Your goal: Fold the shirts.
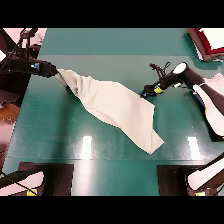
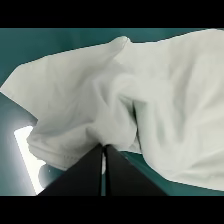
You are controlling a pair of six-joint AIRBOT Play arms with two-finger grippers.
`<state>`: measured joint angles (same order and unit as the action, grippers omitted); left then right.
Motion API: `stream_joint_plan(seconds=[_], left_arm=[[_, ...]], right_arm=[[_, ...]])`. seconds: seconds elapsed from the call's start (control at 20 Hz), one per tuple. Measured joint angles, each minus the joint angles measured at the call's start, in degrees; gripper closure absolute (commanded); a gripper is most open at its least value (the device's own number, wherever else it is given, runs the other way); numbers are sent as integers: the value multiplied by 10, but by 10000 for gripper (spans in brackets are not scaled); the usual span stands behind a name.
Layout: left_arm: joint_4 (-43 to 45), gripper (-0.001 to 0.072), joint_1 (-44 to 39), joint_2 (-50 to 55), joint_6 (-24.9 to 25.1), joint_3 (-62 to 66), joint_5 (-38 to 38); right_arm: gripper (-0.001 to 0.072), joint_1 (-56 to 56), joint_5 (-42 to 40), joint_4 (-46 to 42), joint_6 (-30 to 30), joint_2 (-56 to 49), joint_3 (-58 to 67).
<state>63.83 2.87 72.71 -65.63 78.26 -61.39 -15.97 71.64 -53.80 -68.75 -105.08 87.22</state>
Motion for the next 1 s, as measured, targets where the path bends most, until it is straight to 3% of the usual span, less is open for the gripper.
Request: stream_joint_plan(seconds=[0.1,0.5,0.75,1.0], left_arm=[[0,676,0,0,0,0,-7],[0,676,0,-22,-2,1,-30],[1,677,0,-76,-3,54,-25],[-3,677,0,-135,-1,248,-47]], right_arm=[[696,-7,1,1,2,-5,16],[701,-12,-14,-1,0,52,36],[702,3,-44,-22,-5,165,38],[702,20,-88,-34,-20,341,38]])
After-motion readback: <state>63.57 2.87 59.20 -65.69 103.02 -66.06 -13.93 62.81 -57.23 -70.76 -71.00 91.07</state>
